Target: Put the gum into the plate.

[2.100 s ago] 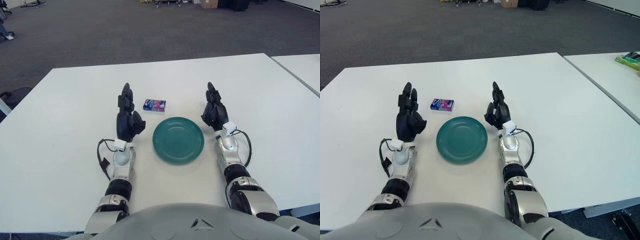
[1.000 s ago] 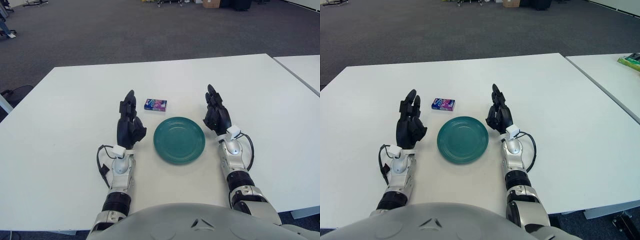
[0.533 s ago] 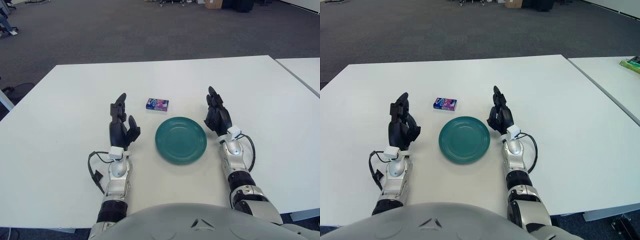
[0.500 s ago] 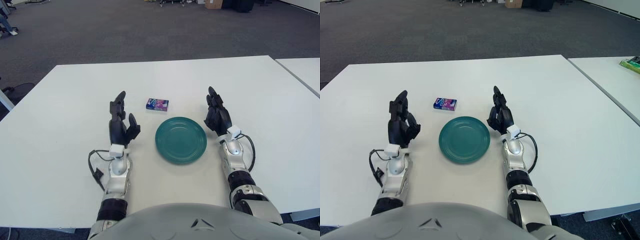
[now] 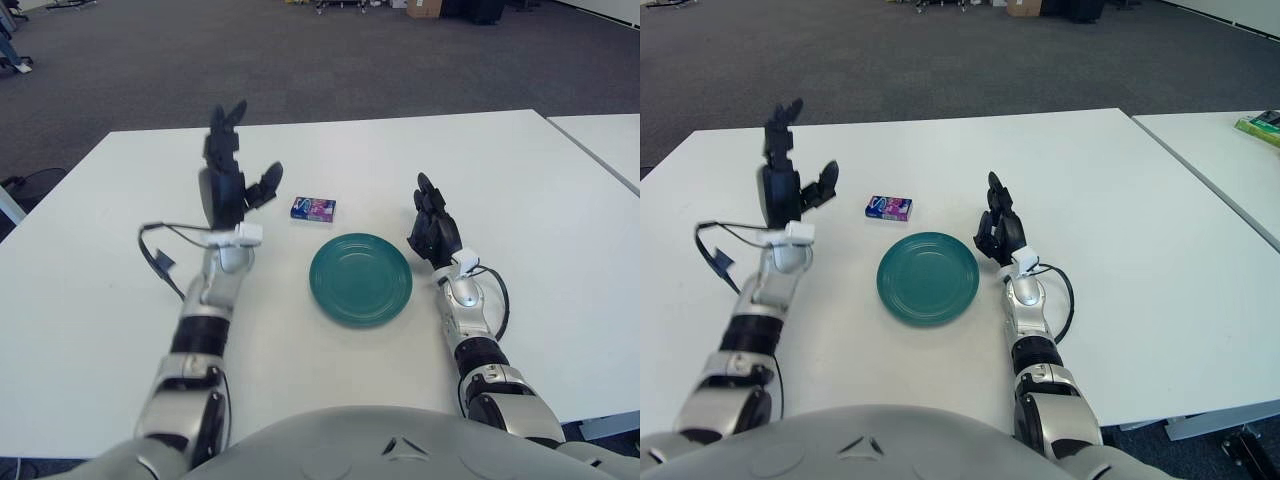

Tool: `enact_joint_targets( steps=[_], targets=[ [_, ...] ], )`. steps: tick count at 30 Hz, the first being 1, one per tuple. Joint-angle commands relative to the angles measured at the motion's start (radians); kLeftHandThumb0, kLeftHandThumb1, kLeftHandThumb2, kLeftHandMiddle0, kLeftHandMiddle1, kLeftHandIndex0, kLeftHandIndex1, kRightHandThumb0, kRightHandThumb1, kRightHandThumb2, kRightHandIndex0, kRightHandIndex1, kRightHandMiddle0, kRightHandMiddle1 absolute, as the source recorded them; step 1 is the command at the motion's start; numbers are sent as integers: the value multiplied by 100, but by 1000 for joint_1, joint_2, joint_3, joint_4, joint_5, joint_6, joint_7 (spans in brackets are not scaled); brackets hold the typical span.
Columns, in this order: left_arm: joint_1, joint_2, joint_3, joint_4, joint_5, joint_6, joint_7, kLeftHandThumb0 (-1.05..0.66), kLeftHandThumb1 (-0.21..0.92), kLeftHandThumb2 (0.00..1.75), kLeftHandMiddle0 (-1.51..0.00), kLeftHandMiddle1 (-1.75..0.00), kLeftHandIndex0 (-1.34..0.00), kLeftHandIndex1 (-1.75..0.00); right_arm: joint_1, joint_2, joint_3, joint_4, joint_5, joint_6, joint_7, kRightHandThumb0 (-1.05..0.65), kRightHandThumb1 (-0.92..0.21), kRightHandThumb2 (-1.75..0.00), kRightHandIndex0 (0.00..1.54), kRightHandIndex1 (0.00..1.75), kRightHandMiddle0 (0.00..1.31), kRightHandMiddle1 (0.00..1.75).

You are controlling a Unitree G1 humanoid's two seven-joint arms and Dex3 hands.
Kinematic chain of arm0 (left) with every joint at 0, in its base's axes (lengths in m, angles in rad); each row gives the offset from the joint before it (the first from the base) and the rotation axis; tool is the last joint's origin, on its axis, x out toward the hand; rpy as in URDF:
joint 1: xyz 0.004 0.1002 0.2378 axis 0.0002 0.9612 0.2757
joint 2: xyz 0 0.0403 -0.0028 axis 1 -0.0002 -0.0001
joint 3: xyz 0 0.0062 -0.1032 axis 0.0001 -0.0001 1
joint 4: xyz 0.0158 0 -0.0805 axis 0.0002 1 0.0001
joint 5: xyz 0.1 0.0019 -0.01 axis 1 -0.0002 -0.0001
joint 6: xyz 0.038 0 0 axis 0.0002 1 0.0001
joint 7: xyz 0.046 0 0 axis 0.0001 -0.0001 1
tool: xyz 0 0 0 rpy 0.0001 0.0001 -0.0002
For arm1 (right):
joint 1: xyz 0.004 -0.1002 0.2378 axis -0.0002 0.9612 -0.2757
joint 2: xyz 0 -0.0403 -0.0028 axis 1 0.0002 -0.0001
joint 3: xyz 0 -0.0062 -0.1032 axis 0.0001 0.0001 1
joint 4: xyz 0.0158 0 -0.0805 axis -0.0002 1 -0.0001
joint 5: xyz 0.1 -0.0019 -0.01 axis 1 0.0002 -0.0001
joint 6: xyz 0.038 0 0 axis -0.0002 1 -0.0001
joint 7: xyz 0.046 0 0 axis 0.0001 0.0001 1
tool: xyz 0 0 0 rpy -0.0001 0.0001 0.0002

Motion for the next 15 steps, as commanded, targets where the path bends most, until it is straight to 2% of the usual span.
enact_joint_targets(
  steps=[1,5,10,12,15],
  targets=[
    [-91,74,-50,81,101,35,92,-96,92,47,-39,-4,-13,-81,152,23,-12,161,22,-15,-20,-87,-92,-87,1,0,0,8],
    [-187,151,-118,196,147,51,74,-98,92,47,-41,-3,-13,-84,141,21,-14,187,13,-18,-39,-85,-92,-87,3,1,1,9],
    [-299,208,-203,334,174,52,26,-100,92,45,-36,-1,-12,-85,127,23,-15,214,13,-15,-51,-83,-92,-87,4,1,1,10],
    [-335,224,-237,376,174,48,-18,-101,92,43,-33,0,-12,-87,121,24,-15,224,14,-13,-53,-83,-92,-87,5,1,1,10],
    [-400,240,-293,436,162,46,-162,-103,92,41,-29,0,-13,-88,115,25,-14,238,13,-4,-60,-82,-92,-87,5,1,2,11]
  ],
)
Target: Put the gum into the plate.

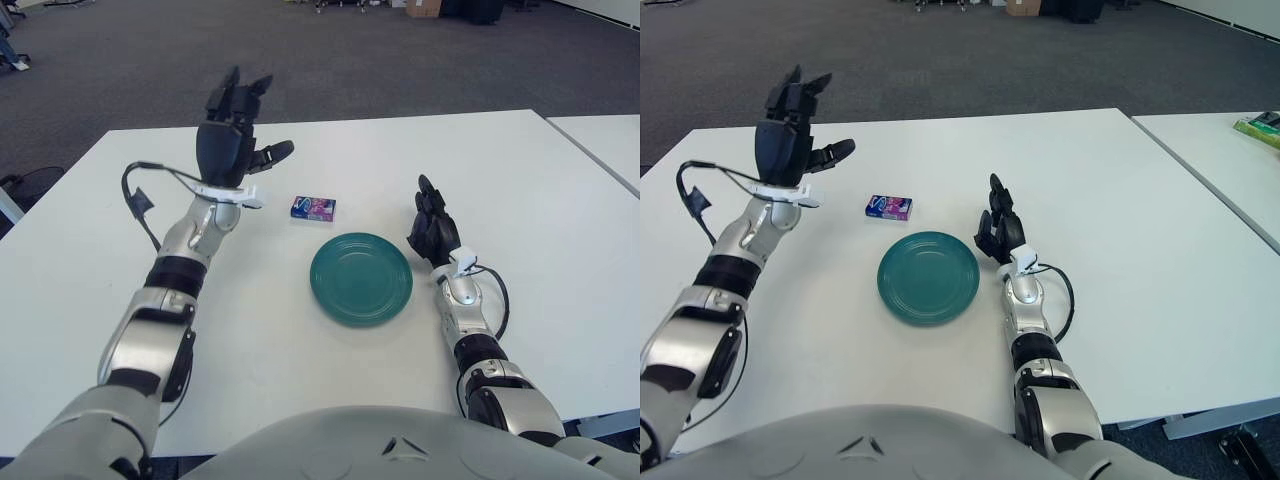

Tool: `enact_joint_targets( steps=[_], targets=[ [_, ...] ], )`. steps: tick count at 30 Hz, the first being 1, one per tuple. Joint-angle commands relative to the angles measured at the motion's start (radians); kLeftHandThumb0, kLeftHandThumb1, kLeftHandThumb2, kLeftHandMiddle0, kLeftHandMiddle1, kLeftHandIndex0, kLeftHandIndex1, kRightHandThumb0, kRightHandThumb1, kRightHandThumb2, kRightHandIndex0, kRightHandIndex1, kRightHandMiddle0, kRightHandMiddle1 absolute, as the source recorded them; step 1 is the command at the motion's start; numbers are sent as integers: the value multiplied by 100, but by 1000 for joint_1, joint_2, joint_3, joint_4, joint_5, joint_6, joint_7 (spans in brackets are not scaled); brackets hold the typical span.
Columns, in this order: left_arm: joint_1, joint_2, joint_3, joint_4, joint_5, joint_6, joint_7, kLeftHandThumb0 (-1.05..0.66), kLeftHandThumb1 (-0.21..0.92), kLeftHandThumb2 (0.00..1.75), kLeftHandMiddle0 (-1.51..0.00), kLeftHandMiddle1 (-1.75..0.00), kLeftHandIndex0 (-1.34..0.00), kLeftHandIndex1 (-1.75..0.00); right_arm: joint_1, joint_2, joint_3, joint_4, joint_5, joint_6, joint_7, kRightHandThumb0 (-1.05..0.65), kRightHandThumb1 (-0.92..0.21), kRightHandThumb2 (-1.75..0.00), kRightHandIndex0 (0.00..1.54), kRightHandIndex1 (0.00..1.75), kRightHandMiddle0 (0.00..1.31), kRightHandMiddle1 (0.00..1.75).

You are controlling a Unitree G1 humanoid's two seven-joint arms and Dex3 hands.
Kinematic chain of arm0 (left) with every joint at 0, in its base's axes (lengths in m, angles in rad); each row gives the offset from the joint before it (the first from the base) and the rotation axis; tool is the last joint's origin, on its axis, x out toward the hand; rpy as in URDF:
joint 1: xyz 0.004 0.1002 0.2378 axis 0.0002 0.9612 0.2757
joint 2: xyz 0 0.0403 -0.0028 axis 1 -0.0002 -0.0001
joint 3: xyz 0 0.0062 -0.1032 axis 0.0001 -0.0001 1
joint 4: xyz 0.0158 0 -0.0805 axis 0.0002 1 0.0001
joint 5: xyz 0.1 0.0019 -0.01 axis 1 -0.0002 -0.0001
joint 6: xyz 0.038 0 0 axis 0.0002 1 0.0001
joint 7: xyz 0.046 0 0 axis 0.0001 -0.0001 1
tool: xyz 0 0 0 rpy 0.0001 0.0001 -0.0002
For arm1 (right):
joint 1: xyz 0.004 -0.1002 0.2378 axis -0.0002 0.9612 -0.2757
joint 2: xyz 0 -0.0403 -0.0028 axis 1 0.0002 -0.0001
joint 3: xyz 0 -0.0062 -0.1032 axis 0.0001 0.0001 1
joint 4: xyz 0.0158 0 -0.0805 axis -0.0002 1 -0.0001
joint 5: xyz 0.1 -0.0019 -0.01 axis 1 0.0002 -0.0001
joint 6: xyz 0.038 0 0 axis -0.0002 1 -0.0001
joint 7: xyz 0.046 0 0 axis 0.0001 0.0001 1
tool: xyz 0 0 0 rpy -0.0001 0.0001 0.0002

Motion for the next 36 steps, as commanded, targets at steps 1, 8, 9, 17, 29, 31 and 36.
enact_joint_targets(
  steps=[1,8,9,17,29,31,36],
  targets=[
    [-113,42,-87,101,7,1,-170,-103,92,40,-28,0,-13,-89,146,30,-12,177,19,-2,-18,-82,-92,-87,5,1,2,11],
    [-176,48,-147,198,-27,-9,-292,-105,92,39,-25,0,-14,-91,140,27,-5,200,12,7,-28,-81,-92,-88,5,1,0,13],
    [-189,44,-160,229,-26,-11,-303,-105,92,39,-25,0,-14,-91,139,26,-3,204,9,7,-30,-81,-92,-88,5,1,0,13],
    [-254,19,-226,362,-31,-12,-338,-105,92,42,-26,-1,-16,-94,140,26,3,224,6,-3,-27,-82,-92,-91,4,0,0,10],
    [-306,-16,-278,462,-34,21,-345,-105,92,47,-28,-1,-20,-96,145,27,-9,230,22,-6,-3,-84,-92,-92,2,0,0,4],
    [-311,-19,-287,473,-29,30,-339,-105,92,47,-29,-1,-20,-97,147,25,-4,230,11,-11,-15,-83,-92,-92,2,0,0,4],
    [-315,-26,-307,493,-27,45,-332,-105,92,48,-29,-1,-19,-96,151,22,4,230,-3,-20,-37,-81,-92,-92,4,1,1,5]
  ],
)
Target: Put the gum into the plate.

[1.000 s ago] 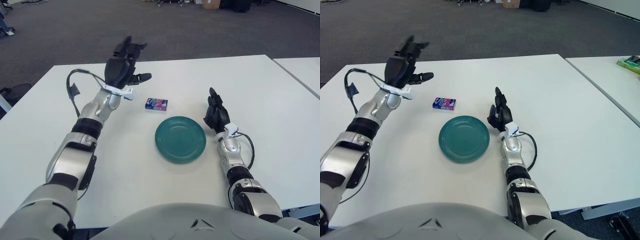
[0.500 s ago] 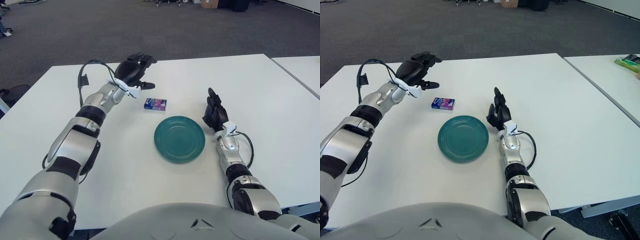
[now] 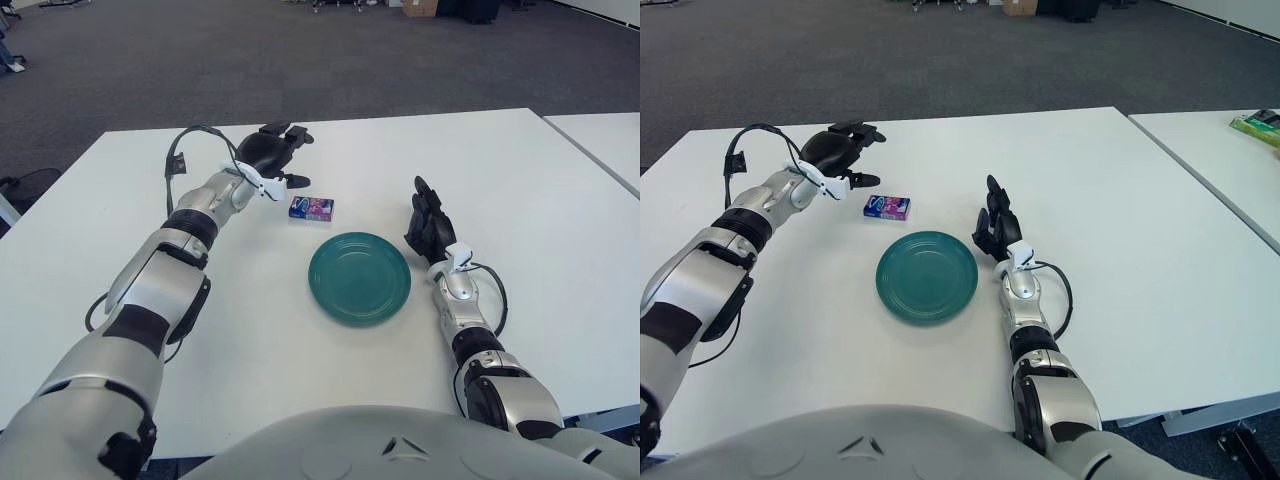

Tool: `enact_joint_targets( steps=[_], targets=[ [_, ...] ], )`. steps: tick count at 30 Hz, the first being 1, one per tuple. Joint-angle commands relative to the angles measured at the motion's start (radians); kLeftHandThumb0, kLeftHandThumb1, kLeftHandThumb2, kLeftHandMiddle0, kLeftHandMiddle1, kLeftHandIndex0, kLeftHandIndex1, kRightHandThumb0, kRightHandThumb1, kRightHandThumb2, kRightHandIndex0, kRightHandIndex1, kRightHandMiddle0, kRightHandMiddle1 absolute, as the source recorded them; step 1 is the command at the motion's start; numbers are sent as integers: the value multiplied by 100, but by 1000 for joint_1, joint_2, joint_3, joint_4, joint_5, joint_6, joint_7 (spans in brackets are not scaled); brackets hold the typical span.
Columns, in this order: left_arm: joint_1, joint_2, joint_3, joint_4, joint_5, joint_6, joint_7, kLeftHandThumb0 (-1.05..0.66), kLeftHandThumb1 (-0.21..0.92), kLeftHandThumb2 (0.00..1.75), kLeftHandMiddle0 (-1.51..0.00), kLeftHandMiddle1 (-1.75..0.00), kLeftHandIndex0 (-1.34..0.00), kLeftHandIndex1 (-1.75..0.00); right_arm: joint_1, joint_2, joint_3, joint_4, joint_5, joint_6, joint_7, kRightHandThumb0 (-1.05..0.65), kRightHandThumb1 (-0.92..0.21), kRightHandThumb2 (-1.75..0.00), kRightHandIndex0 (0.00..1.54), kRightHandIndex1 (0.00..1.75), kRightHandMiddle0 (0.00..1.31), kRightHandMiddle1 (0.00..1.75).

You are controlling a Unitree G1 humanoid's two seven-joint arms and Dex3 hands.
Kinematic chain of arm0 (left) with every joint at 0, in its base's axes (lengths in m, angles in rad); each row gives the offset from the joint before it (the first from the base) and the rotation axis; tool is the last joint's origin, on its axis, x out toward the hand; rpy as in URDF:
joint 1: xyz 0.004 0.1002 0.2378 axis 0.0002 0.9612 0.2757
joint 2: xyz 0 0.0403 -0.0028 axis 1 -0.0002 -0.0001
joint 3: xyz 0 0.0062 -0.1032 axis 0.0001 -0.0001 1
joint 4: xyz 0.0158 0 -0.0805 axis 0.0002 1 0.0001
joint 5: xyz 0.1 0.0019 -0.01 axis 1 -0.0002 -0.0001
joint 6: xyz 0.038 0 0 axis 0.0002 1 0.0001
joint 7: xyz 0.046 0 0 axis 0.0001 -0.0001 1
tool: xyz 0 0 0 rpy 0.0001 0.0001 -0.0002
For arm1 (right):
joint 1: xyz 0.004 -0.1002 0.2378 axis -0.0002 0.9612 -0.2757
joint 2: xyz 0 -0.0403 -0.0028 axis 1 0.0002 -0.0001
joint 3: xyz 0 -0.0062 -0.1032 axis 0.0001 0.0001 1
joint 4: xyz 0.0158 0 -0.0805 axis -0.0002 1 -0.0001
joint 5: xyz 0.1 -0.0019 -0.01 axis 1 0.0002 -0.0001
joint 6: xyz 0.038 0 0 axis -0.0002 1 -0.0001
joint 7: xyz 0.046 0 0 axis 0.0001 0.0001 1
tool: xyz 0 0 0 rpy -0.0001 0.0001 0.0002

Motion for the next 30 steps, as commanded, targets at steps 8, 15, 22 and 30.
enact_joint_targets(
  steps=[8,15,22,30],
  targets=[
    [-39,-25,-52,76,-2,50,18,-105,92,47,-28,-1,-17,-92,190,23,2,163,0,-22,-29,-79,-92,-92,5,1,3,7],
    [-24,-86,-92,139,6,101,7,-104,92,43,-30,-1,-18,-87,193,23,8,164,-11,-25,-51,-78,-92,-93,7,1,3,8],
    [-10,-115,-118,164,-1,122,-23,-98,92,33,-30,0,-16,-86,195,25,7,162,-4,-25,-49,-78,-92,-94,8,1,3,10],
    [18,-139,-146,183,0,143,-38,-95,92,26,-28,0,-15,-85,199,36,-1,156,11,-39,-44,-79,-92,-93,8,1,2,14]
  ],
)
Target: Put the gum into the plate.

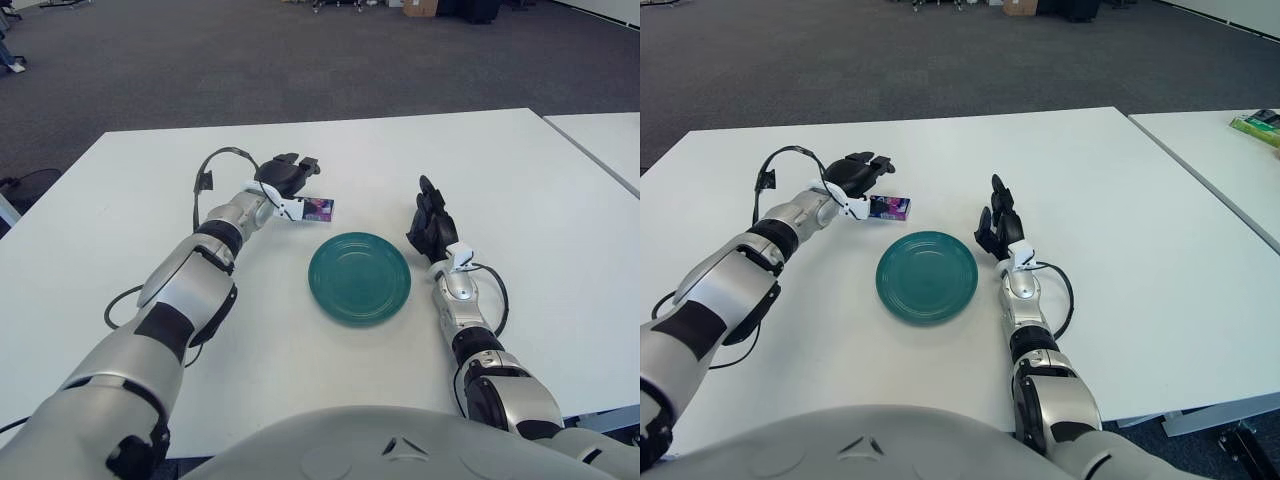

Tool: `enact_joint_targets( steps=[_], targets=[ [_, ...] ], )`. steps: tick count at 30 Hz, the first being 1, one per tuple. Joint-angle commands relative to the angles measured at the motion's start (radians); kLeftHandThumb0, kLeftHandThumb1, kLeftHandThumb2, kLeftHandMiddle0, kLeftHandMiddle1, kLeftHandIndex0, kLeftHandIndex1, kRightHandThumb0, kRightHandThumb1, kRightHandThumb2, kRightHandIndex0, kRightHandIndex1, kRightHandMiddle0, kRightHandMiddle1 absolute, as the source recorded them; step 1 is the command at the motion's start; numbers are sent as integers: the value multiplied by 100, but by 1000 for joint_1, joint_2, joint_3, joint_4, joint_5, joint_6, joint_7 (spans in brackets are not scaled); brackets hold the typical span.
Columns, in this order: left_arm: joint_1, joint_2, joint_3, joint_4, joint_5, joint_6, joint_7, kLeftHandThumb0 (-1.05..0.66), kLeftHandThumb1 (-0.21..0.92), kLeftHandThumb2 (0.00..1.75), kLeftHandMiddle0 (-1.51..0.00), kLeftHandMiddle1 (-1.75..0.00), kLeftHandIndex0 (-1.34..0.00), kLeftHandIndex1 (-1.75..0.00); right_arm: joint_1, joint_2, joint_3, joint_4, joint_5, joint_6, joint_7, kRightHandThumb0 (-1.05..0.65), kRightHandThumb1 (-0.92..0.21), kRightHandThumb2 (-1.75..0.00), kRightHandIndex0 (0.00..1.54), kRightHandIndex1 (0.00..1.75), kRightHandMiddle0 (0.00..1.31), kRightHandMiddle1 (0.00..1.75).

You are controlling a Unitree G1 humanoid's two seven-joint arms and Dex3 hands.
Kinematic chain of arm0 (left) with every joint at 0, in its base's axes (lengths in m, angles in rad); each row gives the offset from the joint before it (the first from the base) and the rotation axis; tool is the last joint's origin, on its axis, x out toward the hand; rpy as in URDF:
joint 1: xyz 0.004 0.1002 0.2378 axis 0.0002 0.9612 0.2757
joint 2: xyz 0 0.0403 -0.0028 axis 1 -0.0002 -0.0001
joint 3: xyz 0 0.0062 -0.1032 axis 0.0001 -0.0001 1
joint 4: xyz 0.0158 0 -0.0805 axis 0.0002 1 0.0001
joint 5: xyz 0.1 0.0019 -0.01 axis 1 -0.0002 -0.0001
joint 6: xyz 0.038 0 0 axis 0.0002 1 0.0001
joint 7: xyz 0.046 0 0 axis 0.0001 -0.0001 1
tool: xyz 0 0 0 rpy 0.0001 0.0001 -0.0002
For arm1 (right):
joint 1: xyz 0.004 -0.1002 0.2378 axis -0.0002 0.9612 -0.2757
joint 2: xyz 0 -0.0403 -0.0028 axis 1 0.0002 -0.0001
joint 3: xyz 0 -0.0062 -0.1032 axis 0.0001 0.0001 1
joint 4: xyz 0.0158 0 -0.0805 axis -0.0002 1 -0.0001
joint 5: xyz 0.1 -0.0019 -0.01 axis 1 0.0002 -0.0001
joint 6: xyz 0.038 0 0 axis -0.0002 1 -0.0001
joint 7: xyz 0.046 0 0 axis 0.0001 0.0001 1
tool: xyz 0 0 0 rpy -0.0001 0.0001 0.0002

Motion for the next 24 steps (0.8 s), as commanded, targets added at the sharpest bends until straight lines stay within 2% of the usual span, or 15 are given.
enact_joint_targets(
  steps=[1,12,24],
  targets=[
    [25,-2,-23,25,-1,25,-21,-95,92,25,-27,0,-15,-85,201,39,-6,155,15,-42,-1,-79,-92,-93,8,0,1,16],
    [81,-13,-61,46,8,53,-23,-93,92,24,-30,-1,-15,-85,204,47,-21,151,35,-59,11,-82,-92,-91,7,0,0,17],
    [103,-25,-82,56,6,72,-44,-97,92,26,-31,-2,-12,-84,205,54,-33,149,43,-59,17,-81,-92,-90,8,0,0,20]
  ],
)
